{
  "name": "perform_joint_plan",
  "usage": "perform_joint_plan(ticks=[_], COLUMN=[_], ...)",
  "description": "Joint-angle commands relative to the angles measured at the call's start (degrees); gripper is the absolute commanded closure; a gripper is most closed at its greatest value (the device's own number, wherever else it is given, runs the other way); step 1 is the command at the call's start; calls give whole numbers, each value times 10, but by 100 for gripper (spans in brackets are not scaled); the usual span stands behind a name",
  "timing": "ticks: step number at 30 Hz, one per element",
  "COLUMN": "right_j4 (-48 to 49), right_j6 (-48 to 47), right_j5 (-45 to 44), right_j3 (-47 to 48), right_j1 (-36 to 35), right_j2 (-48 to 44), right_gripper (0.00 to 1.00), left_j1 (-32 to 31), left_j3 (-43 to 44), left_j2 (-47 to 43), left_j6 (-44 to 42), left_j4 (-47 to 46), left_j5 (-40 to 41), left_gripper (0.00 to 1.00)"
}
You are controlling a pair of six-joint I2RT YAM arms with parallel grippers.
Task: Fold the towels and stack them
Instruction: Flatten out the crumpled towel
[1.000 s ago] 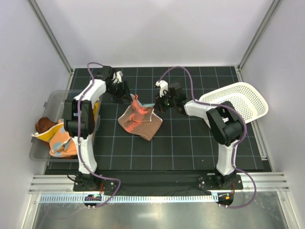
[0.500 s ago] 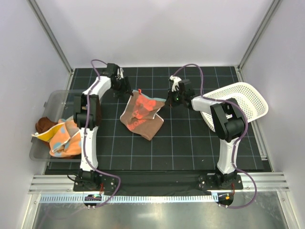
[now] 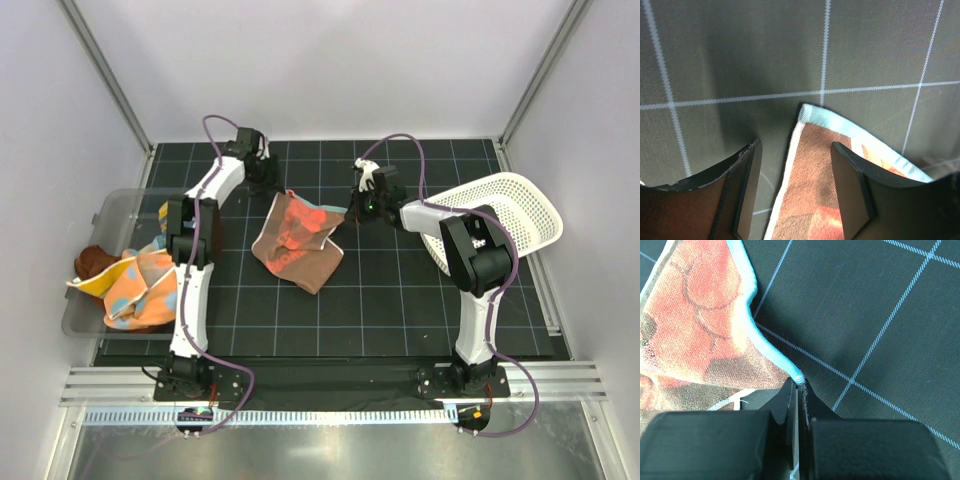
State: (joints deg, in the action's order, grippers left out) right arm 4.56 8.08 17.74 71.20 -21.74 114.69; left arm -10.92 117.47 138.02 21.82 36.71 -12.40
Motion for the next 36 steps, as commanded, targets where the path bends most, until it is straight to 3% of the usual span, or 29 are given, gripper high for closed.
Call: perform_joint_plan(ticks=[1,7,10,11,14,18,25,31,36], right_j4=[19,24,21,21,19,33,10,-93,-176], right_j6=[8,13,14,13,14,17,36,27,34], right_j5=[3,10,7,5,-15,-68,-119,-167,-196], right_j3=[18,16,16,16,16,-7,-51,-66,-95], right_j1=[-2,-2,-2,-2,-2,-2,-8,-44,-89], right_j2=[-3,-3,-4,-5,-10,-47,-179,-329,-490], right_gripper=[99,99,99,99,99,99,99,99,99], left_j1=[-20,-56,-60,-60,-60,-60,-60,-60,-86], left_j3=[6,4,1,-1,-4,-22,-118,-237,-358], left_j2=[19,34,35,34,20,-33,-203,-400,-607], left_j6=[-25,-22,-12,-6,0,-2,22,45,85], left_j4=[21,28,29,28,28,18,2,-55,-68], left_j5=[43,80,97,99,106,91,56,-38,-48], left_gripper=[40,49,65,77,100,100,100,100,100])
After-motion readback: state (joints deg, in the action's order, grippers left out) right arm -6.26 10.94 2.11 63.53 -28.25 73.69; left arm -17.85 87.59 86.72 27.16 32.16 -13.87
